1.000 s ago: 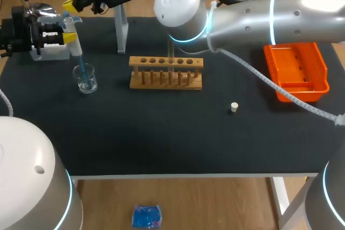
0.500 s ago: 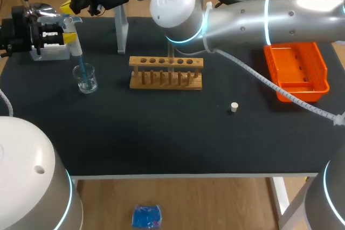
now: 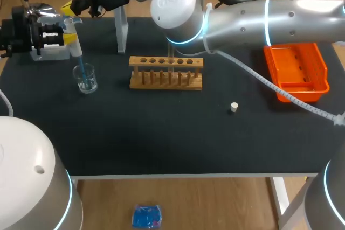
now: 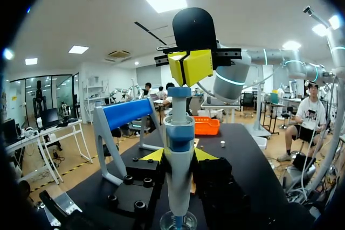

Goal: Invert the test tube, pick up the pipette, mount the tip to pipette, aspirate from beaker and dispense into the tube, eject the tip, return the pipette, and cap with the stopper.

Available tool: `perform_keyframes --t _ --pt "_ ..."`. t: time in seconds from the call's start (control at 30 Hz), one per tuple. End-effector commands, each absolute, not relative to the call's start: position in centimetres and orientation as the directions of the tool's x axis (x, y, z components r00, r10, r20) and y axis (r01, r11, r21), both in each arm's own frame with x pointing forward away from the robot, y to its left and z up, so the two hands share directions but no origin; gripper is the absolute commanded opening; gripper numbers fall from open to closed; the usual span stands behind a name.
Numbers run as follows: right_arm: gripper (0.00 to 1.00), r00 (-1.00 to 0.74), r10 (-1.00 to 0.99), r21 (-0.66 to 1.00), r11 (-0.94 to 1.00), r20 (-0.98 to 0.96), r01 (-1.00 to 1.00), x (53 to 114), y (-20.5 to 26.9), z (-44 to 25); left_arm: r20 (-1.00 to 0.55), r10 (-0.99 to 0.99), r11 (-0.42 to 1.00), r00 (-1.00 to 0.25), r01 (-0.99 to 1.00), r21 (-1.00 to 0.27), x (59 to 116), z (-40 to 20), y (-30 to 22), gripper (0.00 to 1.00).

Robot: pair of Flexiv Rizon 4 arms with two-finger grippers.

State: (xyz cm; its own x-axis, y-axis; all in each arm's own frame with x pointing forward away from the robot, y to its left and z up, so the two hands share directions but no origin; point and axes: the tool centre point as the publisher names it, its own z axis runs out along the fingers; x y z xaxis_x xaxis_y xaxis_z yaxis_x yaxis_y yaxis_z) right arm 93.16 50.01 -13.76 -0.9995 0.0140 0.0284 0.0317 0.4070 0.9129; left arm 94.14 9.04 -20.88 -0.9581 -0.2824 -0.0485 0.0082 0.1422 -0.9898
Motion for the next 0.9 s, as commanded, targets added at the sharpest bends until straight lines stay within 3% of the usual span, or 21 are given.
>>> perform_keyframes --t 0.03,0.9 --pt "0.0 -0.999 0.012 0.911 0.412 0.031 0.033 93.2 50.1 -14.1 -0.049 -0.28 0.141 -0.959 0.009 -0.99 94.2 -20.7 9.1 0.0" --pt "0.0 -0.998 0.011 0.904 0.422 0.07 0.068 92.9 50.0 -16.1 -0.049 -0.28 0.141 -0.959 0.009 -0.99 94.2 -20.7 9.1 0.0"
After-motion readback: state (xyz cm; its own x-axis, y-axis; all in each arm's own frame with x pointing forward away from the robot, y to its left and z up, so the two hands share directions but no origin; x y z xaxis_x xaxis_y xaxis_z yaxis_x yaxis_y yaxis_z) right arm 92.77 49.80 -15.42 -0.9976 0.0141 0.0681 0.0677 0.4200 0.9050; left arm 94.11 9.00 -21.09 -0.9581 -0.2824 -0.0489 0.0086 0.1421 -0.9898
